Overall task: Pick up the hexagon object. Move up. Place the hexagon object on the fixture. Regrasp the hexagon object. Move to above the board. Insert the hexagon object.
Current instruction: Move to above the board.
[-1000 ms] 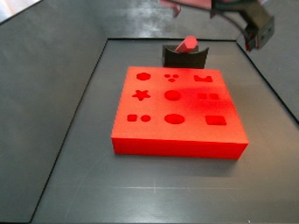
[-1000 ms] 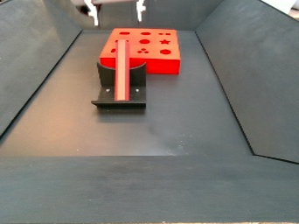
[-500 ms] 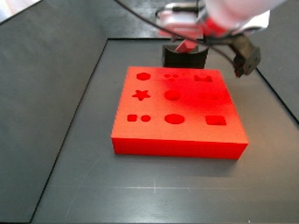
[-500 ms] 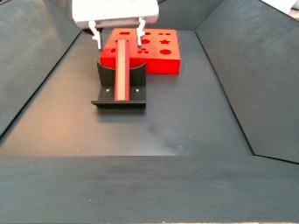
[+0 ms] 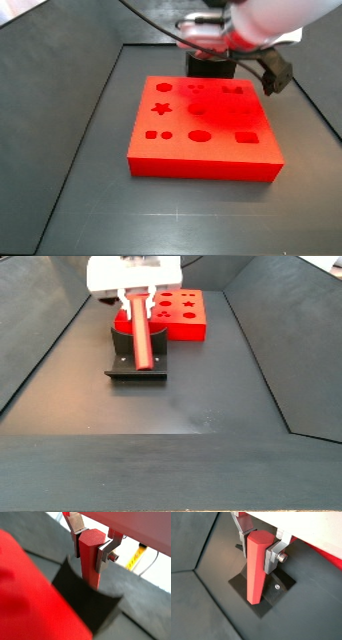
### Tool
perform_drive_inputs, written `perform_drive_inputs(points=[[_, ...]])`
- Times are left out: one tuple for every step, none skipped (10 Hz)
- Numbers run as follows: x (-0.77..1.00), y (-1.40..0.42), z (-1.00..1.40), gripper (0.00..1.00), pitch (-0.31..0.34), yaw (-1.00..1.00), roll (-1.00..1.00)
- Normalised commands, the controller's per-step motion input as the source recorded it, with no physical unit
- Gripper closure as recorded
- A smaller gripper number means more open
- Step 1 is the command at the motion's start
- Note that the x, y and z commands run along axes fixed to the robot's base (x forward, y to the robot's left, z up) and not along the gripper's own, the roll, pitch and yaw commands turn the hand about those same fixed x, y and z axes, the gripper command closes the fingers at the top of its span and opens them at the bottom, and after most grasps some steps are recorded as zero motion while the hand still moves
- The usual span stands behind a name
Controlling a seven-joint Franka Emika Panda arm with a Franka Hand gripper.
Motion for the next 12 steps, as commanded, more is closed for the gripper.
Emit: perform_drive_inputs(points=[[-0.13,-0.22,1.0,1.0,0.151,0.47,0.21],[-0.12,-0.21,1.0,1.0,0.033,0.43,0.13],[-0.12,-0.21,1.0,1.0,-0.061,0.39,0.1],[-0.11,-0.2,1.0,1.0,-0.168,0.33,0.07],[-0.11,-0.19,1.0,1.0,-0.219,0.27,0.05],[-0.11,-0.18,1.0,1.0,-0.245,0.19,0.05],[-0.1,-0.17,1.0,1.0,-0.252,0.12,0.05],[-0.11,-0.16,1.0,1.0,-0.243,0.03,0.04],[-0.12,-0.15,1.0,1.0,-0.225,-0.02,0.03],[-0.13,-0.13,0.99,1.0,-0.199,-0.06,0.02],[-0.11,-0.09,0.78,1.0,-0.165,-0.09,0.01],[-0.08,-0.04,0.51,1.0,-0.113,-0.14,0.0]])
